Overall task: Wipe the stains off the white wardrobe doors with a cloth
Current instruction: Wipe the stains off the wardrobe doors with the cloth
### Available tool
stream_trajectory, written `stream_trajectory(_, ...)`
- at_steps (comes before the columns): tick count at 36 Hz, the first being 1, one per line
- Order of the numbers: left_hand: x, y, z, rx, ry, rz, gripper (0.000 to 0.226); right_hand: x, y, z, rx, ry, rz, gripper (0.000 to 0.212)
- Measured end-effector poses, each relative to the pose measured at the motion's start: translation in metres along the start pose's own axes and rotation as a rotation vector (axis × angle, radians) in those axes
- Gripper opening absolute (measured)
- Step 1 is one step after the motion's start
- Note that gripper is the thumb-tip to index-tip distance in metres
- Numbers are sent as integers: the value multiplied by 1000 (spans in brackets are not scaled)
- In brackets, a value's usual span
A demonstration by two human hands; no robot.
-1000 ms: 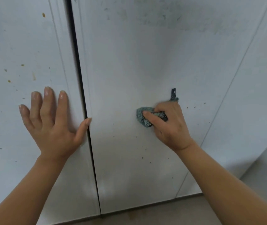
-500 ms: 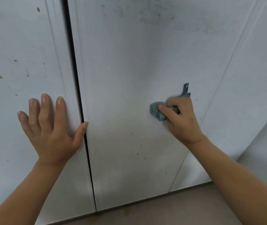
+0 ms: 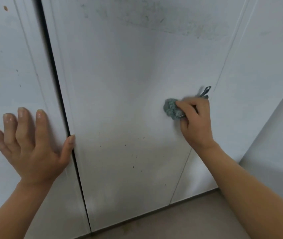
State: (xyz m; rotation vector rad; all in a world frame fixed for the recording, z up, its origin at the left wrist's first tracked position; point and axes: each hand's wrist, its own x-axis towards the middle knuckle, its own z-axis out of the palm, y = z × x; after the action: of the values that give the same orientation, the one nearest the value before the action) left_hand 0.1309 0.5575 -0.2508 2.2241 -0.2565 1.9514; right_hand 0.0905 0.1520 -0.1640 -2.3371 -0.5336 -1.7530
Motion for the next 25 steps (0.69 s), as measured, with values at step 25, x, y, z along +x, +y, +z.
stream_trajectory(25,-9,-5,3,-109,-152,-141,87,-13,37,2,72,211,338,41)
